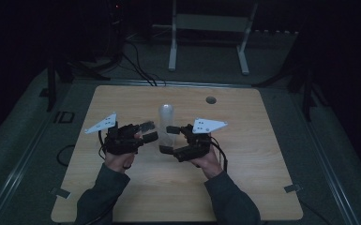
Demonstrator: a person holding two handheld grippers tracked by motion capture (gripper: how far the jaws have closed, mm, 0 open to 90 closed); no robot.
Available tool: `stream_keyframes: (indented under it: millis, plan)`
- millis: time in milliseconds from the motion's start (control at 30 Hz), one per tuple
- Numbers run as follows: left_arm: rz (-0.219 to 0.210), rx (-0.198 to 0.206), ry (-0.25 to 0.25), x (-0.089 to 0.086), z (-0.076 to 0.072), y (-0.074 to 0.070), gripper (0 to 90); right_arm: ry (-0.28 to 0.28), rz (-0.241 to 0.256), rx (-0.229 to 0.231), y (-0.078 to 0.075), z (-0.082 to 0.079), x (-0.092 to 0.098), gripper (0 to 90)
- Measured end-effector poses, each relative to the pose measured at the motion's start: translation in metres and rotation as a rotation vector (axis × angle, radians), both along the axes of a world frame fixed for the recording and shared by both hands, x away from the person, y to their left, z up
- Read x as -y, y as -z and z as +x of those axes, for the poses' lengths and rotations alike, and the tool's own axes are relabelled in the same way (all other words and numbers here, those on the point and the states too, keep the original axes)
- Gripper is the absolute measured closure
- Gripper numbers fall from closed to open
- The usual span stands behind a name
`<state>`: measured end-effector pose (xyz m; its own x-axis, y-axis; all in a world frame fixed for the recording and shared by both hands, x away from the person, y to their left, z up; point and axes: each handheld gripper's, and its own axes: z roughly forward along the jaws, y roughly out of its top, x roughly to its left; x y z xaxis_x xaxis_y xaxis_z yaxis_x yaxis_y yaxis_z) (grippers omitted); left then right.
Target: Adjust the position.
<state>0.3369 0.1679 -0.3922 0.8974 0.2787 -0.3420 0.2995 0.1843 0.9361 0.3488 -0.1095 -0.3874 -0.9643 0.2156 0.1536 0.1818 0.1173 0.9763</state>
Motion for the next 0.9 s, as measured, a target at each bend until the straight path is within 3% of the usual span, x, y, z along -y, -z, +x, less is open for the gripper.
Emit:
stream_keyframes:
  millis: [267,900]
  plan:
    - [-0.016,-0.006,0.006,0.001,0.000,0.001,41.3,-0.008,-0.008,-0.011,0.004,0.001,-0.005,19.7]
    - [-0.001,-0.016,0.016,0.004,0.001,0.002,41.3,-0.008,-0.069,0.010,0.006,-0.001,-0.013,22.8]
